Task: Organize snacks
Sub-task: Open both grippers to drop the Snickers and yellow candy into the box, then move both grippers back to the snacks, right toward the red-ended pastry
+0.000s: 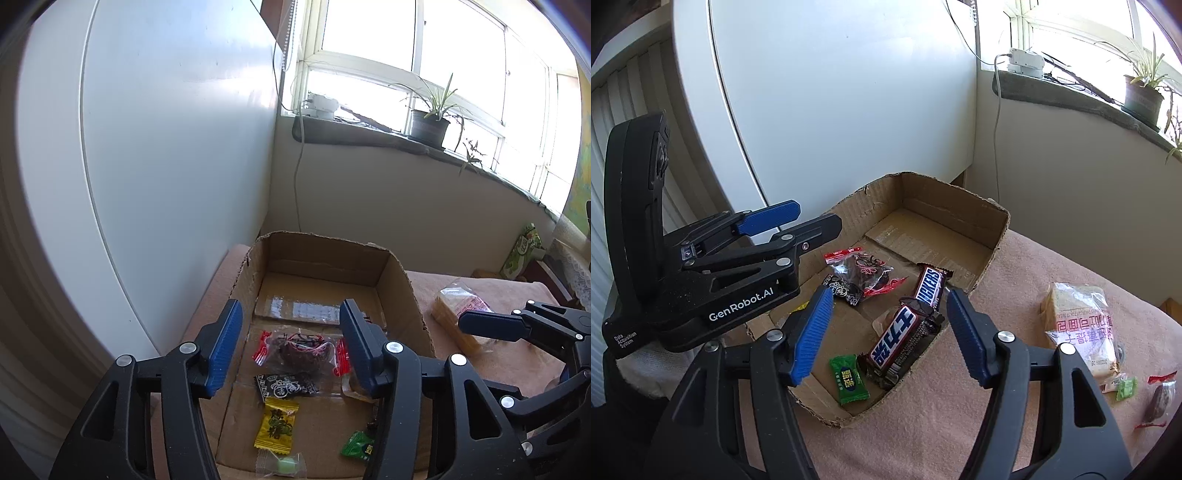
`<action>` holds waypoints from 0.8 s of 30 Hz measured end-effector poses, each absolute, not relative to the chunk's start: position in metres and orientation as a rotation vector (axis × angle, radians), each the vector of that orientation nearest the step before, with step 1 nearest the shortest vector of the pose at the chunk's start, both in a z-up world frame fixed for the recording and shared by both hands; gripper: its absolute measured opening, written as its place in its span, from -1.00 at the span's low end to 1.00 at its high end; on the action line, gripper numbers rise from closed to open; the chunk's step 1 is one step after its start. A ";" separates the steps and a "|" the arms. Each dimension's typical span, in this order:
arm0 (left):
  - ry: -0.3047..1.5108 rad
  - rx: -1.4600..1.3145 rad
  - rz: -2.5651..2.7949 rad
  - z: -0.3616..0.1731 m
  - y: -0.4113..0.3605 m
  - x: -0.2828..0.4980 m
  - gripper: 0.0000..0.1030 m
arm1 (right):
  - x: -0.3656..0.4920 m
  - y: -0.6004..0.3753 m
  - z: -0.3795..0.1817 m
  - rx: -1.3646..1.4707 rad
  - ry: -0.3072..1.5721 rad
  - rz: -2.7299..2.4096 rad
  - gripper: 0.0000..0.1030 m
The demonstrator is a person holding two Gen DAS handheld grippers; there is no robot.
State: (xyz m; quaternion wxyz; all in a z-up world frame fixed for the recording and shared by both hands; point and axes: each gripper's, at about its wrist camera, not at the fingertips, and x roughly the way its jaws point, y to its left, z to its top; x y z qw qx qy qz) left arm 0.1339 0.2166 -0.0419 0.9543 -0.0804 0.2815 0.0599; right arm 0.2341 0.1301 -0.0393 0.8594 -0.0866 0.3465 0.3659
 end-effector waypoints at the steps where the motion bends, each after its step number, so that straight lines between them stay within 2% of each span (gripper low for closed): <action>1: 0.571 -0.161 0.122 -0.041 0.216 0.134 0.09 | 0.234 0.128 -0.039 -0.181 0.724 0.763 0.45; 5: 0.571 -0.152 0.119 -0.040 0.211 0.135 0.21 | 0.235 0.119 -0.037 -0.179 0.720 0.740 0.46; 9: 0.562 -0.146 0.112 -0.037 0.204 0.136 0.22 | 0.236 0.107 -0.036 -0.166 0.715 0.715 0.62; 16: 0.555 -0.128 0.097 -0.033 0.190 0.138 0.39 | 0.239 0.086 -0.036 -0.149 0.720 0.682 0.63; 20: 0.553 -0.112 0.090 -0.031 0.181 0.140 0.41 | 0.241 0.073 -0.035 -0.138 0.720 0.658 0.64; 24: 0.556 -0.108 0.076 -0.031 0.172 0.143 0.47 | 0.241 0.056 -0.034 -0.126 0.718 0.631 0.78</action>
